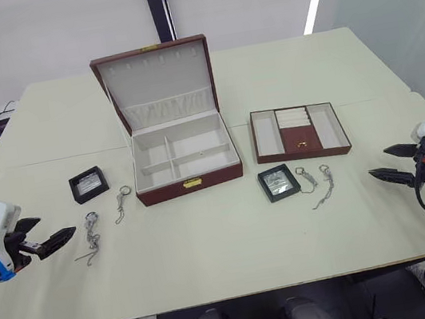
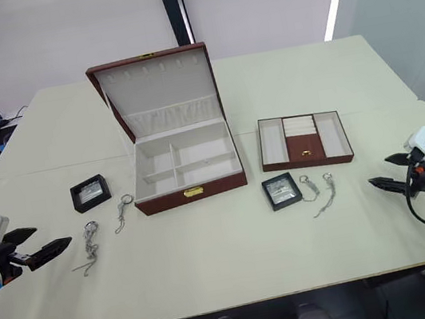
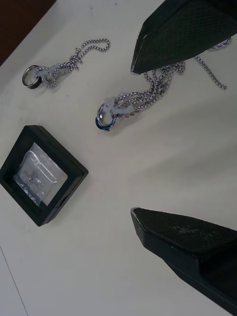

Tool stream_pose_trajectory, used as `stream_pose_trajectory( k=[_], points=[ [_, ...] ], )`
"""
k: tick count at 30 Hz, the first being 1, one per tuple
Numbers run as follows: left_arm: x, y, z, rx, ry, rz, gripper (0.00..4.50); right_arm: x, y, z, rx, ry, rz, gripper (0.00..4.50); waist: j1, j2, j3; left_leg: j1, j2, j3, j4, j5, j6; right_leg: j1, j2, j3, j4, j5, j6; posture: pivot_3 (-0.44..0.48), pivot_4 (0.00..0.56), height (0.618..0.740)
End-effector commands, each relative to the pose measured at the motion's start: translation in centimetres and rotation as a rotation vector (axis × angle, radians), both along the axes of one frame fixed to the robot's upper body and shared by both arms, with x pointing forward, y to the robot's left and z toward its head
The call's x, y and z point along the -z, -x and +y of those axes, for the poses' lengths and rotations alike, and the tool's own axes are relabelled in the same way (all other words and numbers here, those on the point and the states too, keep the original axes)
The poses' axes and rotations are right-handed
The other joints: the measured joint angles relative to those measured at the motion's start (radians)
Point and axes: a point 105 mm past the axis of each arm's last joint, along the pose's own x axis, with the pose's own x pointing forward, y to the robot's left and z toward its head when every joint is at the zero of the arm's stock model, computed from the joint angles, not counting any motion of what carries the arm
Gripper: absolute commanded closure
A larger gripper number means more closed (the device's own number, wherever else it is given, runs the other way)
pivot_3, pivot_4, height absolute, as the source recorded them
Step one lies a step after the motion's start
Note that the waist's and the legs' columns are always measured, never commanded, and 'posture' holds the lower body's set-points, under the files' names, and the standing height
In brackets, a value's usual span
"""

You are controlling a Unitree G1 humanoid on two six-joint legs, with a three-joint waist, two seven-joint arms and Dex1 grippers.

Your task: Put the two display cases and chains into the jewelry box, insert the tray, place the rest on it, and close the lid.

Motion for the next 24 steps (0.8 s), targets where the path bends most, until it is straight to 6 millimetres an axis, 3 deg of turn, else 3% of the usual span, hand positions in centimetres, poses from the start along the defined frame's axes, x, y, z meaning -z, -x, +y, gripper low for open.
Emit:
stream_pose_trajectory(
  k=[1, 24],
  points=[
    [-1.15, 0.03, 0.79, -0.018, -0.029, -0.04, 0.04, -1.03, -0.28, 0.05, -0.015, 0.01, -0.038, 0.04, 0.0, 0.0, 0.0, 0.0, 0.0, 0.0, 0.0, 0.0, 0.0, 0.0, 0.0, 0.0, 0.0, 0.0, 0.0, 0.0, 0.15, 0.74],
    [-1.02, 0.09, 1.25, -0.043, -0.06, -0.042, 0.04, -0.9, -0.45, 0.01, -0.016, 0.017, -0.04, 0.04, 0.0, 0.0, 0.0, 0.0, 0.0, 0.0, 0.0, 0.0, 0.0, 0.0, 0.0, 0.0, 0.001, 0.0, 0.0, 0.0, 0.15, 0.74]
  ],
)
